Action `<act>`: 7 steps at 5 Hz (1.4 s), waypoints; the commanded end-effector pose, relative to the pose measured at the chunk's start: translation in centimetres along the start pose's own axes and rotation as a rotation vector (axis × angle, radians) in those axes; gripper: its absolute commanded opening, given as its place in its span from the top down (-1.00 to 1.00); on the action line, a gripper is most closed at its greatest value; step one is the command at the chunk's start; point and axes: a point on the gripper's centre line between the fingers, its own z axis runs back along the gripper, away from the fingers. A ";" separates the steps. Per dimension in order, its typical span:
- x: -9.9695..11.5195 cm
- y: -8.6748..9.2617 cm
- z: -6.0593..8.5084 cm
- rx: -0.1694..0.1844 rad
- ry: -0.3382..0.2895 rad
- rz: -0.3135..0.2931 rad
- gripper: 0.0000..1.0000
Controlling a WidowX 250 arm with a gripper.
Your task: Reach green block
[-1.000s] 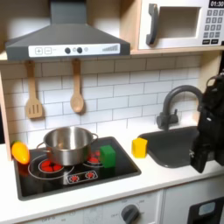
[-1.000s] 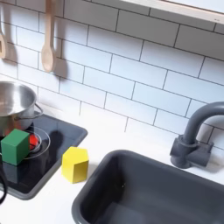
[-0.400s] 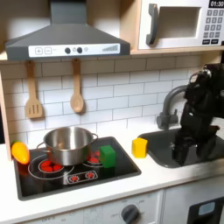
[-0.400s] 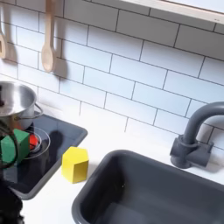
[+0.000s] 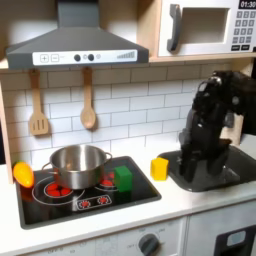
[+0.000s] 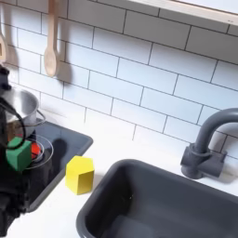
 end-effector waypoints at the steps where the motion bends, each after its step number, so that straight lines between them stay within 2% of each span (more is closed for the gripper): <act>1: 3.2 1.8 -0.9 0.011 0.001 0.000 -1.00; 4: 8.2 5.4 -2.3 0.022 0.009 0.013 -1.00; 6: 11.0 6.9 -3.5 0.022 0.013 0.005 -1.00; 7: 11.5 7.0 -4.1 0.021 0.021 -0.009 -1.00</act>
